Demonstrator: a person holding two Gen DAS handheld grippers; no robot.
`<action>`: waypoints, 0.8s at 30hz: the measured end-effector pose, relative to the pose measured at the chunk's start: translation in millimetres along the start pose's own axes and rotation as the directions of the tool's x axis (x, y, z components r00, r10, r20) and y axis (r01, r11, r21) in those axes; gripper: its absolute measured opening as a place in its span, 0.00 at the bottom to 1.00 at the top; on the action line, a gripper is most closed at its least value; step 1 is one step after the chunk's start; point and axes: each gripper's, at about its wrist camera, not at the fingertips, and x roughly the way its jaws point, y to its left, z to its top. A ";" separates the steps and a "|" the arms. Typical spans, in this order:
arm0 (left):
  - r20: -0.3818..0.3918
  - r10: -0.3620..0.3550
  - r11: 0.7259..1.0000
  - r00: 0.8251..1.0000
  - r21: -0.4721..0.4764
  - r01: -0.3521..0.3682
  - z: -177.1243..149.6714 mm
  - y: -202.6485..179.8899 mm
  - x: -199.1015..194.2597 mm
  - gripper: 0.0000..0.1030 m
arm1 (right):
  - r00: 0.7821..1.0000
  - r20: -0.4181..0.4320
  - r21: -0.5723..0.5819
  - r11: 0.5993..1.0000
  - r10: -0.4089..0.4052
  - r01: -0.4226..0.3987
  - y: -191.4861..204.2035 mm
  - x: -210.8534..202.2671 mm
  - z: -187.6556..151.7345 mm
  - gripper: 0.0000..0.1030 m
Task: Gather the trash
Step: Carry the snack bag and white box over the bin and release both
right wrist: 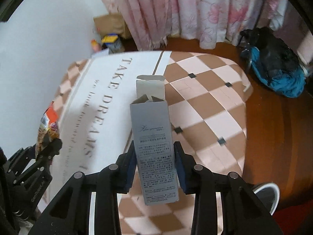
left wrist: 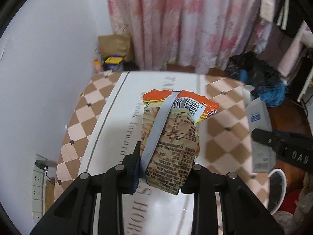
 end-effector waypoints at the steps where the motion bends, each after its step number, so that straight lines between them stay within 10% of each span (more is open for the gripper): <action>1: 0.015 -0.012 1.000 1.000 0.008 0.012 0.3 -6.7 -11.2 0.26 | 1.000 0.017 0.014 1.000 0.012 -0.013 -1.1 -9.6 -5.7 0.37; 14: 0.108 -0.207 0.966 0.973 0.178 0.186 0.1 -131.7 -99.4 0.26 | 0.969 0.246 0.151 0.987 0.007 -0.046 -73.3 -158.3 -78.0 0.37; 24: -0.021 -0.339 0.887 0.940 0.325 0.328 -30.6 -261.8 -85.5 0.26 | 0.957 0.254 0.362 0.931 -0.140 0.040 -204.6 -218.9 -166.1 0.37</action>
